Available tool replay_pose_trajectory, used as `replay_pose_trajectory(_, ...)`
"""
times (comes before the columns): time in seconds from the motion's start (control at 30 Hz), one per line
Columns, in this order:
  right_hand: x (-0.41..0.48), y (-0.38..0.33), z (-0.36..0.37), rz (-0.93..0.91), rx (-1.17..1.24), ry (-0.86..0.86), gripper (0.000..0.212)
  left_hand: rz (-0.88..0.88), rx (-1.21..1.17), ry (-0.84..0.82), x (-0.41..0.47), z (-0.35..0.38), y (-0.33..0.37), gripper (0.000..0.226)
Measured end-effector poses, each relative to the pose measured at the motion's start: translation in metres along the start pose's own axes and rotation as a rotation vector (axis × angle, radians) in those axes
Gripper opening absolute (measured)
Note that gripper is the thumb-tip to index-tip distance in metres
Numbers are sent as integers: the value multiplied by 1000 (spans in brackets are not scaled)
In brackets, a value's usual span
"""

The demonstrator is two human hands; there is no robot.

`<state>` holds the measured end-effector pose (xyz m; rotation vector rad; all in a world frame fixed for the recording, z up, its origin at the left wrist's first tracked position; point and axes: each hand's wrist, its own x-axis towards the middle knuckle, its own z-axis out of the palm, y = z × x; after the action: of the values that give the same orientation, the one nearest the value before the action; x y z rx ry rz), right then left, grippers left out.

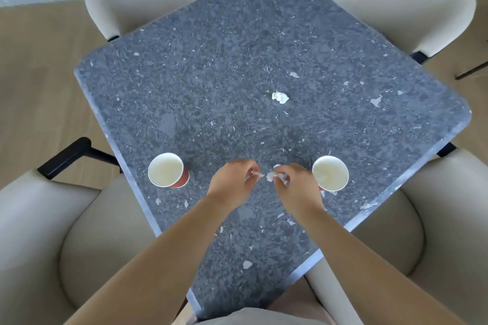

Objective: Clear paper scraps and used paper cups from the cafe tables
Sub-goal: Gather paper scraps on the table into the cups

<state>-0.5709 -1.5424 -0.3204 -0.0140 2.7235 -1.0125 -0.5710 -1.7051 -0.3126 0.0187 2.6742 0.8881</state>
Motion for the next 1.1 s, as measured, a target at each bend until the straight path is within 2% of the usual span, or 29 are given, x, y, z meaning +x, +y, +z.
replay_pose_trajectory(0.27, 29, 2, 6, -26, -48, -37, 26, -27, -34, 6, 27, 4, -3, 16)
replay_pose_trajectory(0.5, 37, 10, 18, 7, -163, -143, 42, -38, 41, -64, 34, 11, -17, 41)
replay_pose_trajectory(0.63, 39, 13, 30, 90, -185, -217, 40, -12, 90, -79, 40, 15, -27, 53)
replay_pose_trajectory(0.77, 46, 12, 36, 127, -152, -165, 25, 10, 125, -112, 51, 19, -30, 59)
replay_pose_trajectory(0.9, 54, 4, 31, 128, -118, -86, 18, 63, 164, -123, 65, 25, -31, 52)
replay_pose_trajectory(1.1, 88, -17, -8, 65, -85, 137, 17, 165, 172, -120, 88, 28, -33, 32)
